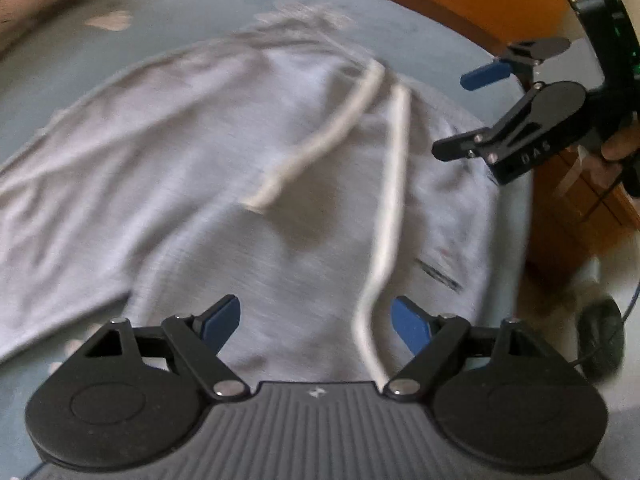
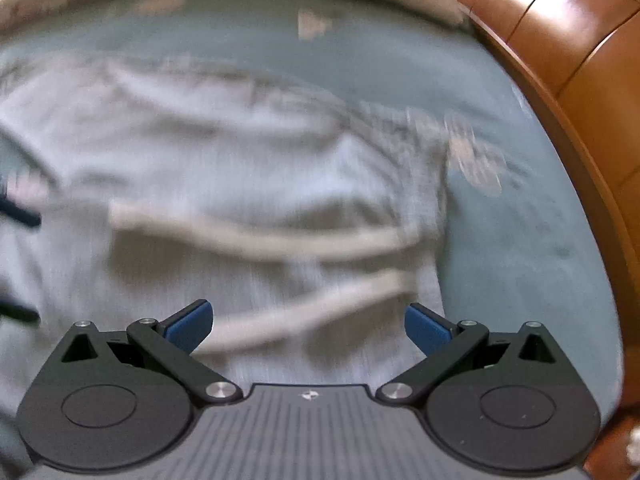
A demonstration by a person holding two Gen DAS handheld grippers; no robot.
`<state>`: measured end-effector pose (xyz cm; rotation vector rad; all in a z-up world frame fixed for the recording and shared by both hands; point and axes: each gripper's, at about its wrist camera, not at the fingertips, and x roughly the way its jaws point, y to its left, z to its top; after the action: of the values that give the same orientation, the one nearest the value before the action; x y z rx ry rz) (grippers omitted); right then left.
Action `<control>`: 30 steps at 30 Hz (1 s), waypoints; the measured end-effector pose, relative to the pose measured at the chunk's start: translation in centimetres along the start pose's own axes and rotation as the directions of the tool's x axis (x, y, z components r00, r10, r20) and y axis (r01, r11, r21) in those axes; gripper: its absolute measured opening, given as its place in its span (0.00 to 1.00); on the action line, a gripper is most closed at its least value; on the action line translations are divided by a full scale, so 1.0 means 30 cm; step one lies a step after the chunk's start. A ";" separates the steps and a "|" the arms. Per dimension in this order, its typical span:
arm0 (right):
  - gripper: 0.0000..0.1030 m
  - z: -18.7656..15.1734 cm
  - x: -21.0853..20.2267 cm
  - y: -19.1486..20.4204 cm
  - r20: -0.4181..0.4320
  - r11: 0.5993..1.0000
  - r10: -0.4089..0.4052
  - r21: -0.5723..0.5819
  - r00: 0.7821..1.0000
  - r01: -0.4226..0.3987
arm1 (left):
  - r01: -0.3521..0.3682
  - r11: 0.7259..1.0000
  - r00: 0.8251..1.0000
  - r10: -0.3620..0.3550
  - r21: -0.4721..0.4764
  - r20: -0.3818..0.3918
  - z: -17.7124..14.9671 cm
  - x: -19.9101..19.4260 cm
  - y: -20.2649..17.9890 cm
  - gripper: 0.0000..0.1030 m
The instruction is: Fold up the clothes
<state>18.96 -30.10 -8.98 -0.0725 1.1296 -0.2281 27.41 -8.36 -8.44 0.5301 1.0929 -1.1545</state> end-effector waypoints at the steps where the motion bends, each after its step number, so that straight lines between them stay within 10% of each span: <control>1: 1.00 -0.029 0.004 0.004 -0.014 1.000 0.000 0.004 1.000 0.000 | -0.007 1.000 1.000 0.008 0.026 -0.007 -0.007 0.016 -0.019 0.80; 13: 1.00 -0.198 0.190 0.071 0.034 0.978 0.135 0.157 0.990 -0.139 | -0.049 0.992 0.998 0.054 0.119 -0.035 -0.120 0.117 -0.078 0.80; 30: 1.00 -0.284 0.174 0.081 0.219 0.980 0.091 0.155 0.971 -0.127 | 0.036 0.997 0.997 -0.031 0.063 -0.068 -0.303 0.038 -0.117 0.84</control>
<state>13.73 -28.38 -17.67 0.1137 0.8957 -0.2112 20.52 -2.79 -12.64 0.6065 1.1290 -1.2118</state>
